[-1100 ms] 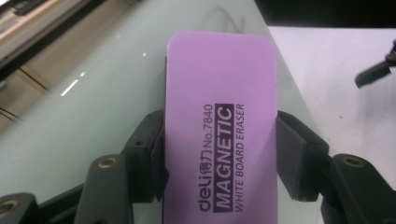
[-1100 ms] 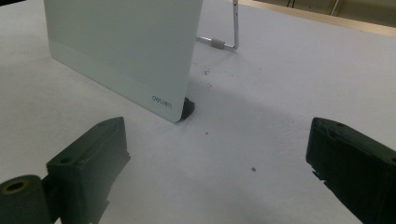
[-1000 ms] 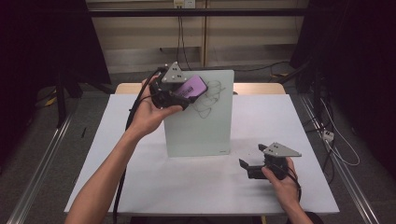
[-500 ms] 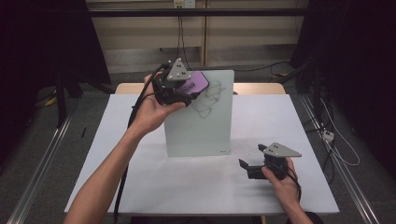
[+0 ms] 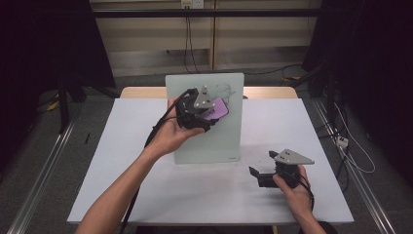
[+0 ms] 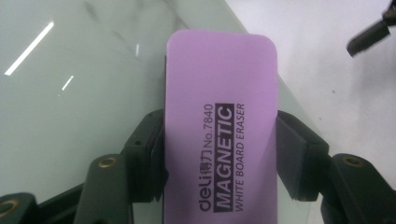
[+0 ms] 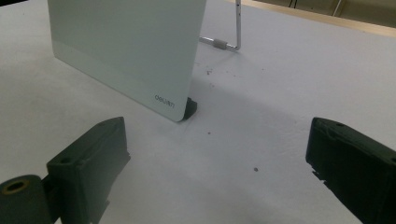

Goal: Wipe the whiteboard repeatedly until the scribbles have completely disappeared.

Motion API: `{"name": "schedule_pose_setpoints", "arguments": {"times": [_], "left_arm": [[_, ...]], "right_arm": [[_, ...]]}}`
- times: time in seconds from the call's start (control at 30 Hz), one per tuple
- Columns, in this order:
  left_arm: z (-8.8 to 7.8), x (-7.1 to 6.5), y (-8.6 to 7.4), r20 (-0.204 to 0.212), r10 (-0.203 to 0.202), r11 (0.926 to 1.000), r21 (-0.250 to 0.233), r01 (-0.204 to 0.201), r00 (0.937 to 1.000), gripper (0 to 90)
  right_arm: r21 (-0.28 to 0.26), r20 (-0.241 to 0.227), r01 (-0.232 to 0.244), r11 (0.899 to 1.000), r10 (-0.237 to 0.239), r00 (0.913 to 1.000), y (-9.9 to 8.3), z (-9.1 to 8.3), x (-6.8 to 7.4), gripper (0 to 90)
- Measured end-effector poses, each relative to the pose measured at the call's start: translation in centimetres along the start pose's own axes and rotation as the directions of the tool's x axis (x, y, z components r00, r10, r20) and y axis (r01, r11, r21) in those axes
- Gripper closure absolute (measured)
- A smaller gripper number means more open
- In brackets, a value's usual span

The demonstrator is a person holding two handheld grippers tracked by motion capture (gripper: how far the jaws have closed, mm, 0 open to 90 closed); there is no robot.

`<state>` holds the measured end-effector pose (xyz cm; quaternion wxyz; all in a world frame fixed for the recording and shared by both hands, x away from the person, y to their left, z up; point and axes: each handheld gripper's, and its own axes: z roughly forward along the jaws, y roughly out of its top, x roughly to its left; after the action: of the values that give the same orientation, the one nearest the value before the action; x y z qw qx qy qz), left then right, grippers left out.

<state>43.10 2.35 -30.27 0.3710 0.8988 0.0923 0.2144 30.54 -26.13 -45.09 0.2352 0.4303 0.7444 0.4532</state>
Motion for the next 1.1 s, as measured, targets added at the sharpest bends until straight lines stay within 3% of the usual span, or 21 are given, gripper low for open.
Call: {"name": "schedule_pose_setpoints", "arguments": {"times": [0.23, 0.33, 0.47, 0.67, 0.87, 1.1], "left_arm": [[0.2, -0.5, -0.8, 0.011, 0.012, 0.9998, 0.017, -0.012, 0.9999, 40.9], [-0.4, 0.3, -0.8, 0.013, -0.013, 0.9999, -0.003, 0.013, 0.9998, 40.9], [-1.9, 1.6, -0.4, -0.040, -0.020, 0.9996, -0.021, 0.020, 0.9990, 40.9], [-3.9, 3.3, -0.5, -0.092, -0.069, 0.9955, -0.070, 0.063, 0.9933, 41.0], [-3.7, 2.6, -1.0, -0.109, -0.051, 0.9978, -0.047, 0.046, 0.9927, 40.9], [-2.6, 1.1, -2.0, -0.083, -0.016, 0.9999, 0.000, 0.016, 0.9964, 40.9]], "right_arm": [[0.001, 0.000, 0.000, 1.000, 0.000, 1.0000, 0.0, 0.0, 0.0, 5.6], [0.000, 0.001, -0.001, 1.000, 0.001, 1.0000, 0.0, 0.0, 0.0, 5.6], [-0.001, 0.001, 0.000, 1.000, 0.000, 1.0000, 0.0, 0.0, -0.1, 5.5], [0.001, 0.000, -0.001, 1.000, 0.001, 1.0000, 0.0, 0.0, 0.0, 5.5], [0.001, 0.002, -0.002, 1.000, 0.002, 1.0000, 0.0, 0.0, 0.0, 5.6], [0.001, 0.002, -0.001, 1.000, 0.001, 1.0000, 0.0, 0.0, 0.0, 5.5]]}}
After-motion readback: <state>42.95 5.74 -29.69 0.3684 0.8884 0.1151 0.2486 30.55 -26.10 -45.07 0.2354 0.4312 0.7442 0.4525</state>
